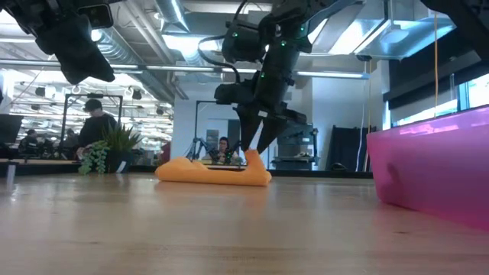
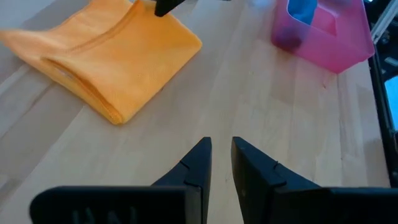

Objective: Roll microfiber towels into tight, uniform cylinder then place into a basket
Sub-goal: Fold the orange microfiber towel, then roll the orange microfiber towel

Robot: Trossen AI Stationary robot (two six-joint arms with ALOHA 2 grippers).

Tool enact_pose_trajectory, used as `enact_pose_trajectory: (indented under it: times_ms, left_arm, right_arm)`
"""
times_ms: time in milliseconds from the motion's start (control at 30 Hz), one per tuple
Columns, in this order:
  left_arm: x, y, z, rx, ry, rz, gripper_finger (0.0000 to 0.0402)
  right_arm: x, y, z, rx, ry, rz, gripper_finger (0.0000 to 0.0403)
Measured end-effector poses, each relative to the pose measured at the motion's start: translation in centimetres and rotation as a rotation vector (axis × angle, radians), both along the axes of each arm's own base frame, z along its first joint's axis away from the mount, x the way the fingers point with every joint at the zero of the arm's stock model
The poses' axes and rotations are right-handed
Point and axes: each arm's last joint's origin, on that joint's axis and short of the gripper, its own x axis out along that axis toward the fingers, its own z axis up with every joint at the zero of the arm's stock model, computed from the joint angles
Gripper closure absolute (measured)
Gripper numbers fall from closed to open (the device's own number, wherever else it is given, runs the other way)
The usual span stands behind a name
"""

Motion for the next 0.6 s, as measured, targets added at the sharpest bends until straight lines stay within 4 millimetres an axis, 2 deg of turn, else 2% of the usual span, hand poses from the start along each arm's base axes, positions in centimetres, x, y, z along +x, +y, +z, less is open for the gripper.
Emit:
enact_pose_trajectory:
  times_ms: [167, 300, 600]
  left_arm:
    - [0.0, 0.0, -0.1, -0.031, 0.009, 0.028, 0.0348]
    - [-0.1, 0.1, -0.2, -0.016, 0.013, 0.048, 0.0348]
    - [0.0, 1.1, -0.1, 0.03, 0.005, 0.147, 0.0309]
  right_arm:
    - [-0.6, -1.6, 0.7, 0.063, -0.004, -0.031, 0.019]
    - [-0.6, -2.0, 3.1, 0.04, -0.007, 0.035, 0.0176]
    - [0.8, 2.0, 9.4, -0.058, -0.084, 0.243, 0.0173]
